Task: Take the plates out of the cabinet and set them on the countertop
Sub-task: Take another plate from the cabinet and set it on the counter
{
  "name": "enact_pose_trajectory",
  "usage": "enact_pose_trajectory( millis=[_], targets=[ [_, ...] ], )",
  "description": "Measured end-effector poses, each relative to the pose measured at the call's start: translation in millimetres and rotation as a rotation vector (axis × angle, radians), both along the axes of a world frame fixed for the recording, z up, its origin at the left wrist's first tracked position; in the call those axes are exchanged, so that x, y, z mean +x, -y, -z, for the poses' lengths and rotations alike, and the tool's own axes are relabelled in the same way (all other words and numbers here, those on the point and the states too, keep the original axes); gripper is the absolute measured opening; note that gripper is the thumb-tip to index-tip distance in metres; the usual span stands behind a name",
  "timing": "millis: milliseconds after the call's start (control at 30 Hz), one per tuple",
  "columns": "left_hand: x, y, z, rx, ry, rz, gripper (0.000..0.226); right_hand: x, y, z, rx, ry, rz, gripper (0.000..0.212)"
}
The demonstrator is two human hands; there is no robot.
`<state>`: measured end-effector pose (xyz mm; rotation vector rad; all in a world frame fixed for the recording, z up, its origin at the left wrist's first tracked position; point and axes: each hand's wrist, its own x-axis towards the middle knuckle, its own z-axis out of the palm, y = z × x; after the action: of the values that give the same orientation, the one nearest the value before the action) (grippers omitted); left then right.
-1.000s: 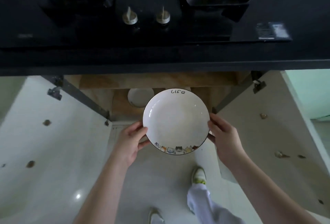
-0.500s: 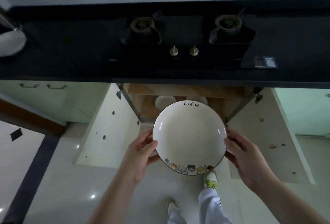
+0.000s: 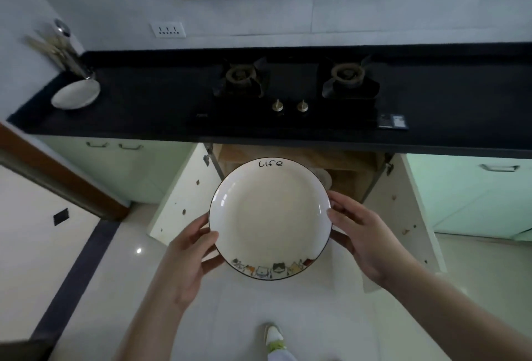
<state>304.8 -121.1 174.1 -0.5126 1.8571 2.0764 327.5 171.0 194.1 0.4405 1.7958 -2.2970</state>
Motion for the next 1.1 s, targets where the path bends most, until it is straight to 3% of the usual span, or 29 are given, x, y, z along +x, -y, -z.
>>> enact_pose_trajectory(
  millis=[133, 533, 733, 1100],
  targets=[
    [35.4, -10.7, -34.3, -0.011, -0.018, -0.069, 0.036, 16.2, -14.4, -15.4, -0.014, -0.016, -0.075, 0.027],
    [87.8, -8.5, -100.5, 0.016, -0.15, -0.222, 0.035, 12.2, -0.7, -65.9, -0.065, -0.09, -0.215, 0.03],
    [96.8, 48.7, -110.5, 0.072, -0.166, -0.316, 0.031, -4.7, 61.6, -83.2, -0.089, -0.092, -0.3, 0.029],
    [75.3, 194.2, -152.1, 0.023, -0.298, -0.303, 0.03, -27.3, 208.8, -99.4, -0.138, -0.175, -0.258, 0.023]
  ],
)
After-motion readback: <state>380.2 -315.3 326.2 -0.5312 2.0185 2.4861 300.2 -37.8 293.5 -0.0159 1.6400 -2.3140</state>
